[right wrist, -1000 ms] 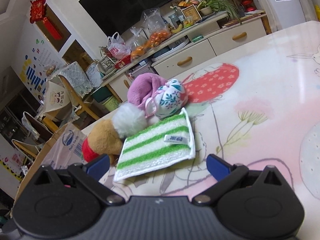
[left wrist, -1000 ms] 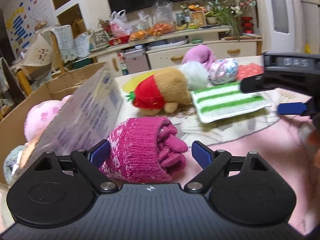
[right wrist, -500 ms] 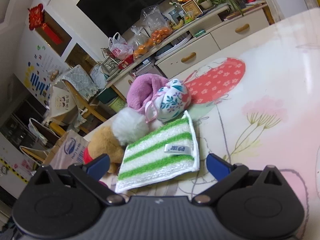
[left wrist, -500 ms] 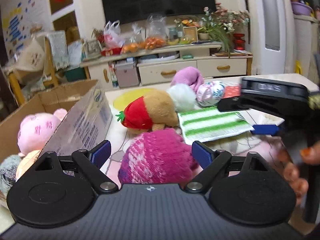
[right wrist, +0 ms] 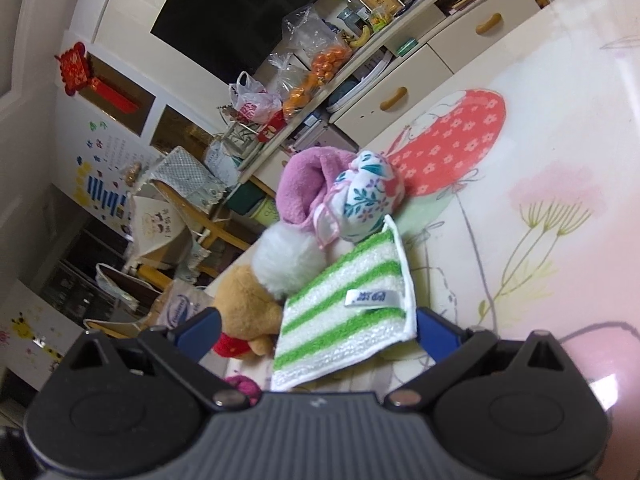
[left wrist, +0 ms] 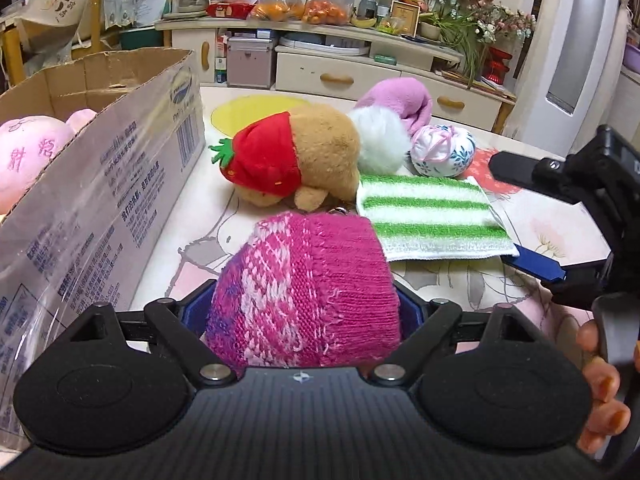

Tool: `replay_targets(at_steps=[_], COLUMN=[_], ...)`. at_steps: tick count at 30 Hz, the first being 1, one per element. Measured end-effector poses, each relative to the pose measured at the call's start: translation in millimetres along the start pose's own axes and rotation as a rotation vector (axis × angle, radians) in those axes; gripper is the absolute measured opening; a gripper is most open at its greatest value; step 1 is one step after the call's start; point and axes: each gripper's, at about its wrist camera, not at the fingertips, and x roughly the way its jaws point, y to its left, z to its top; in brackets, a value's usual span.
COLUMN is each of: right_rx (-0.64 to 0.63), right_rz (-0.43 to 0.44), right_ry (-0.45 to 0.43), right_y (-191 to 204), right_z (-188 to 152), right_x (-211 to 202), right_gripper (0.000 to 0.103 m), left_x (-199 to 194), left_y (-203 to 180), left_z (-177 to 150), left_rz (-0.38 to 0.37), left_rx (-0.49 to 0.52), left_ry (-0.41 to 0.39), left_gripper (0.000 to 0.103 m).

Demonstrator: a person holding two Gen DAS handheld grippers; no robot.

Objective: Organize soft objects
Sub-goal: 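Move the left tool onto the pink knitted glove and close on it, then grasp the green-white striped cloth edge with the right tool while the left tool holds the glove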

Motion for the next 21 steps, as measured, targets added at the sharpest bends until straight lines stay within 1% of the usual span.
replay_targets(at_steps=[4, 6, 8, 11, 14, 16, 19, 21], right_rx=[-0.013, -0.031, -0.044, -0.069, -0.102, -0.106, -0.104, -0.094], right_rz=[0.053, 0.081, 0.099, 0.132, 0.139, 0.142, 0.141, 0.134], right_ry=[-0.018, -0.031, -0.052, -0.064, -0.052, -0.045, -0.045, -0.04], right_y=[4, 8, 12, 15, 18, 18, 17, 13], right_z=[3, 3, 2, 3, 3, 4, 6, 7], right_x=[3, 5, 5, 10, 22, 29, 30, 30], right_gripper=[0.097, 0.091, 0.089, 0.083, 0.078, 0.075, 0.074, 0.075], left_x=[-2, -4, -5, -5, -5, -6, -6, -7], left_y=[-3, -4, -3, -5, -8, -9, 1, 5], left_z=[-1, -1, -1, -3, -2, -1, 5, 8], left_rz=[0.005, 0.008, 0.006, -0.003, -0.026, -0.028, -0.036, -0.013], left_rx=[0.015, 0.019, 0.016, 0.015, 0.033, 0.024, -0.021, -0.035], left_ry=[-0.009, -0.014, -0.016, -0.024, -0.026, -0.03, -0.038, -0.063], left_gripper=[0.103, 0.102, 0.101, 0.101, 0.1, 0.099, 0.098, 0.097])
